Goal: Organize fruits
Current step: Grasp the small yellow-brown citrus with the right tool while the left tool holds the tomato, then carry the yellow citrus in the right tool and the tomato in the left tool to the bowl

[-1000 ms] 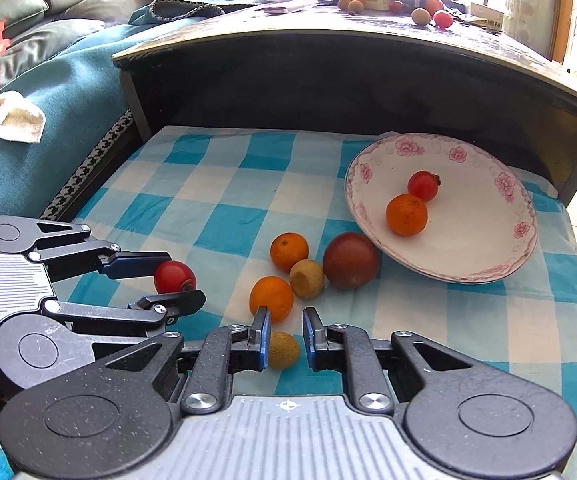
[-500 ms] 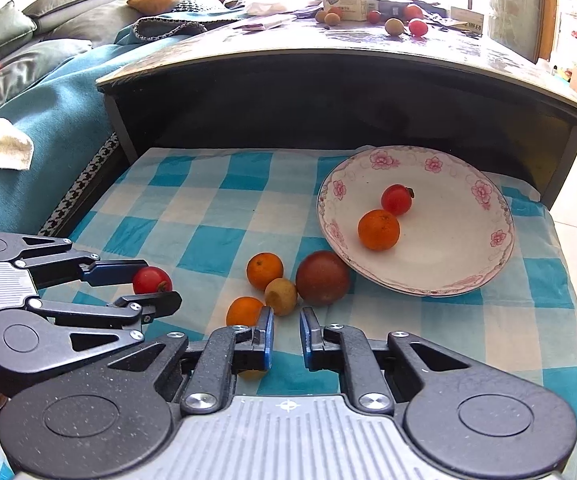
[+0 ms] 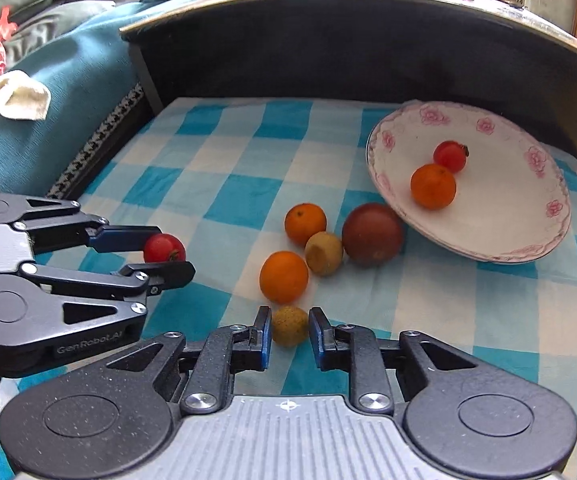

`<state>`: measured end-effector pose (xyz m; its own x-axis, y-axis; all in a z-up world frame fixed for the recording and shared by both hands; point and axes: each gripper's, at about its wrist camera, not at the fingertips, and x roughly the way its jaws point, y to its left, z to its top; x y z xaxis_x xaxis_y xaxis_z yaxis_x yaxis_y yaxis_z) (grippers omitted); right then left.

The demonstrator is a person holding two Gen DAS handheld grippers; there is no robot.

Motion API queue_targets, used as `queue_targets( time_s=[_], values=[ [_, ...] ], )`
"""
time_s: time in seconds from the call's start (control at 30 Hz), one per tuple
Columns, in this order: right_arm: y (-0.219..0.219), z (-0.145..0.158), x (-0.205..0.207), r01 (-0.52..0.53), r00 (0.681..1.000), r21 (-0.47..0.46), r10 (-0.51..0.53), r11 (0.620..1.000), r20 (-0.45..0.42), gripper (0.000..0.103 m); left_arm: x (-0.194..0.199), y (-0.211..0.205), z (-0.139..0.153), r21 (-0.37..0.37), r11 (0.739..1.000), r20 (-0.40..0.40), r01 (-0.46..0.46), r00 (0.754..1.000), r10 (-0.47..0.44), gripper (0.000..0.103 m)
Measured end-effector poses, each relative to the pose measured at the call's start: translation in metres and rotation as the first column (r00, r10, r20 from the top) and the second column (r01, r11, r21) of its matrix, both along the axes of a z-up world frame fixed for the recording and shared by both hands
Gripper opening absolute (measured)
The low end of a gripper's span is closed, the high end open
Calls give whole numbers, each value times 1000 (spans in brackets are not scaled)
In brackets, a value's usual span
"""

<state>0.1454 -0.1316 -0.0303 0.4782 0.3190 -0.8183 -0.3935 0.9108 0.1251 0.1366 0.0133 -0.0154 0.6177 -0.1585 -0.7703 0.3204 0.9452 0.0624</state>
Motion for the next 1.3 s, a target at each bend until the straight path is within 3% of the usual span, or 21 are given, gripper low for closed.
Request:
queue_targets(
  time_s=[0.63,0.87,1.3],
  values=[
    [7,-9,-2,-30,999,-13,30,999,-19,18,-1,-9,-12,9,999,-35,40,999,-39,43],
    [3,-5,-8,-19,999,-34,20,999,26,17,0,-7,-12,7,999,-33,43,999,-42,43],
    [-11,20,-12,13,992,-62,-5,998,128,17,-2,-23,11,7,997,38,71,997,-71,43]
  ],
)
